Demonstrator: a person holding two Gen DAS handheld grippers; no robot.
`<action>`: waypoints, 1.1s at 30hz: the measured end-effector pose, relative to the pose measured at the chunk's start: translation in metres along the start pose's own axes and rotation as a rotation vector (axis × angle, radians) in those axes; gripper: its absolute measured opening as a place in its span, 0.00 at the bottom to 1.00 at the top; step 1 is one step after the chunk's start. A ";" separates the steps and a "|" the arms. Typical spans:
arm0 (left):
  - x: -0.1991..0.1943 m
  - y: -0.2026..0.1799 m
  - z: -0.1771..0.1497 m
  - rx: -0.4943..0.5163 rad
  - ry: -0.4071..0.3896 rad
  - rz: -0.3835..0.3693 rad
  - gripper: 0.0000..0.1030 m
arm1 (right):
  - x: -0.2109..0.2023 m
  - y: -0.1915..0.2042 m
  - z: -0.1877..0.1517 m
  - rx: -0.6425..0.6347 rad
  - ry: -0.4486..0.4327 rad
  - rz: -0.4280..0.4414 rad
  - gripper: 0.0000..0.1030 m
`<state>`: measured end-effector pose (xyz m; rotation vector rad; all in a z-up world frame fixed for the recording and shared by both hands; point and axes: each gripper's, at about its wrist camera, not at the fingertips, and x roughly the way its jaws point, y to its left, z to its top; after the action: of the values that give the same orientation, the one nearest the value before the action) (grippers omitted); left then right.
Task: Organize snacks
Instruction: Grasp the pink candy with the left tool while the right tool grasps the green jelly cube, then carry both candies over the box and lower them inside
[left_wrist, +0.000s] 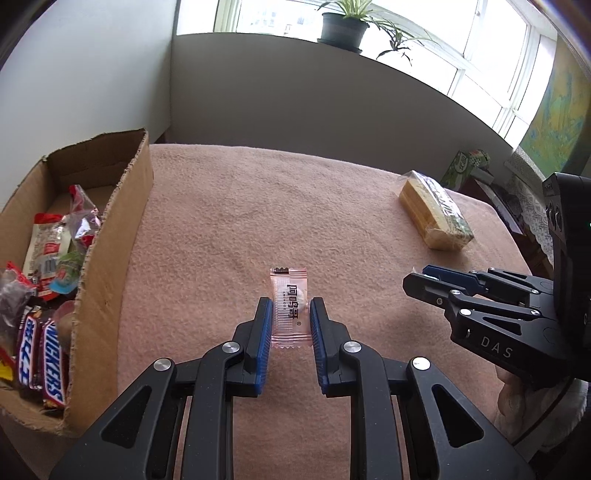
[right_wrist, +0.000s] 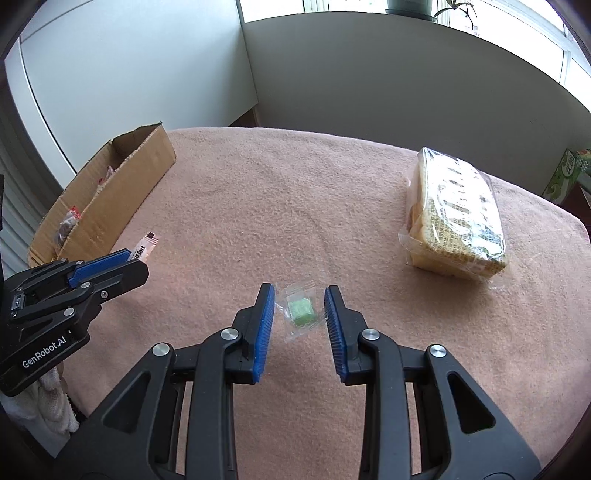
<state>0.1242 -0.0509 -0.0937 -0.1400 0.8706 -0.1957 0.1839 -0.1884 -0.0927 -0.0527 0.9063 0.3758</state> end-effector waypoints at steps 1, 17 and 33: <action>-0.006 0.001 0.000 0.001 -0.009 0.001 0.18 | -0.004 0.002 0.001 -0.002 -0.007 0.001 0.28; -0.073 0.040 0.005 -0.013 -0.156 0.062 0.18 | -0.040 0.082 0.035 -0.115 -0.102 0.047 0.28; -0.102 0.134 -0.004 -0.157 -0.199 0.178 0.18 | -0.008 0.159 0.090 -0.184 -0.121 0.147 0.28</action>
<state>0.0726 0.1027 -0.0471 -0.2239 0.6952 0.0531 0.1938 -0.0239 -0.0126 -0.1309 0.7560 0.5928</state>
